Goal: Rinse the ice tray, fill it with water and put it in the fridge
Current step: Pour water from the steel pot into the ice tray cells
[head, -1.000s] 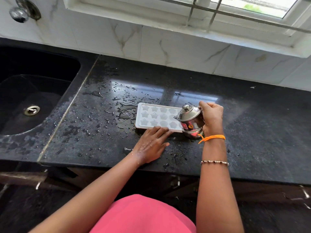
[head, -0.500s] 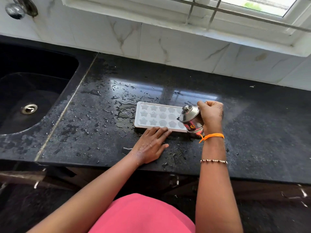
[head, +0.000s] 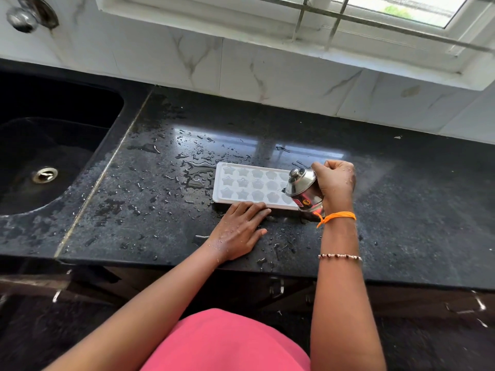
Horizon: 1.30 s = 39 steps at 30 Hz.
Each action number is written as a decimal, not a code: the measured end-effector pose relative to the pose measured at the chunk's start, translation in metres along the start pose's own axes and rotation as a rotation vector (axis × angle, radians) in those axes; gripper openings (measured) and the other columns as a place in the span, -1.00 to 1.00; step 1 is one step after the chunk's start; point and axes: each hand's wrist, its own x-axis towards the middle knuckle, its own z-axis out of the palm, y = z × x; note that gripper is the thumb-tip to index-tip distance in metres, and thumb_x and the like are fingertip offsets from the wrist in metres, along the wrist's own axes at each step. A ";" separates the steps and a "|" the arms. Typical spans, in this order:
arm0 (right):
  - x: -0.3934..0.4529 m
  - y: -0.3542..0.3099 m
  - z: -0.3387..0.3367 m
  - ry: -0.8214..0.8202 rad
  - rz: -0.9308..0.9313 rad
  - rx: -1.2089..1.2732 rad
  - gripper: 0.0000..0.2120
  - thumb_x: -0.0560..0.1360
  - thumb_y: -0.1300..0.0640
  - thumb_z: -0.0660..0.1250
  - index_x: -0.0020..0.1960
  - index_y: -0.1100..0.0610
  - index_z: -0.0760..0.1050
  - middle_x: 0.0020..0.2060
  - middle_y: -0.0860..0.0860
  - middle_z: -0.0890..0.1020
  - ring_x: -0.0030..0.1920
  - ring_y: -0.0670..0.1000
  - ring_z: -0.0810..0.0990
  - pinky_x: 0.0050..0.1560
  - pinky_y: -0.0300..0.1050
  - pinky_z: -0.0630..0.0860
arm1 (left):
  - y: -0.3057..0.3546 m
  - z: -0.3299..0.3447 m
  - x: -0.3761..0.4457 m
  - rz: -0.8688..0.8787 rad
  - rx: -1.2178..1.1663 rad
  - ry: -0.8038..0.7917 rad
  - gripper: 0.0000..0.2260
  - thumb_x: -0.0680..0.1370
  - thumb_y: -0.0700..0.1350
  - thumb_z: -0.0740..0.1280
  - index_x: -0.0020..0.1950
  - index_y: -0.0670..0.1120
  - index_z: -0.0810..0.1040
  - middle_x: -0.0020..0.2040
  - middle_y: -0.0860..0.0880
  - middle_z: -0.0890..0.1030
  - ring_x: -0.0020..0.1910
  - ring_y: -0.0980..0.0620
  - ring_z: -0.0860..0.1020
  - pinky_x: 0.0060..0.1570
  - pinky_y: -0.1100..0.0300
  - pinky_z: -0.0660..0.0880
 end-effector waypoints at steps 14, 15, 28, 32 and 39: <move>-0.002 0.000 -0.003 0.007 0.000 0.026 -0.62 0.28 0.22 0.32 -0.58 0.07 0.19 -0.76 -0.09 0.17 -0.51 -0.07 0.15 -0.46 -0.20 0.13 | 0.000 -0.001 0.000 -0.003 0.007 -0.003 -0.56 0.54 0.10 0.11 0.31 -0.09 0.49 0.28 -0.04 0.49 0.19 -0.02 0.35 0.21 0.09 0.24; -0.002 0.000 -0.004 0.006 0.003 0.032 -0.62 0.29 0.23 0.32 -0.58 0.07 0.19 -0.76 -0.09 0.17 -0.51 -0.07 0.15 -0.46 -0.20 0.13 | 0.000 -0.001 0.000 -0.003 0.008 -0.003 -0.56 0.54 0.10 0.11 0.31 -0.09 0.49 0.28 -0.04 0.49 0.19 -0.02 0.35 0.20 0.09 0.24; 0.001 0.006 -0.011 -0.017 0.125 0.420 -0.67 0.29 0.29 0.30 -0.54 0.08 0.25 -0.54 -0.02 0.21 -0.51 -0.07 0.19 -0.43 -0.23 0.17 | 0.001 -0.002 0.000 -0.012 0.011 -0.022 -0.57 0.54 0.10 0.11 0.32 -0.06 0.47 0.29 -0.02 0.48 0.19 -0.01 0.33 0.20 0.11 0.21; 0.002 0.006 -0.017 0.026 0.205 0.596 -0.69 0.37 0.36 0.29 -0.48 0.14 0.32 -0.54 0.02 0.32 -0.55 -0.10 0.30 -0.47 -0.30 0.28 | 0.004 -0.001 -0.001 -0.009 0.032 -0.022 -0.53 0.54 0.13 0.11 0.34 -0.07 0.45 0.28 -0.03 0.49 0.18 -0.02 0.37 0.20 0.10 0.21; 0.002 0.009 -0.024 0.072 0.213 0.607 -0.67 0.40 0.36 0.29 -0.48 0.14 0.31 -0.51 0.05 0.31 -0.55 -0.11 0.32 -0.47 -0.30 0.32 | 0.017 0.000 0.007 0.052 -0.031 -0.041 -0.48 0.55 0.17 0.10 0.43 -0.08 0.35 0.37 -0.02 0.41 0.30 -0.04 0.33 0.33 0.09 0.15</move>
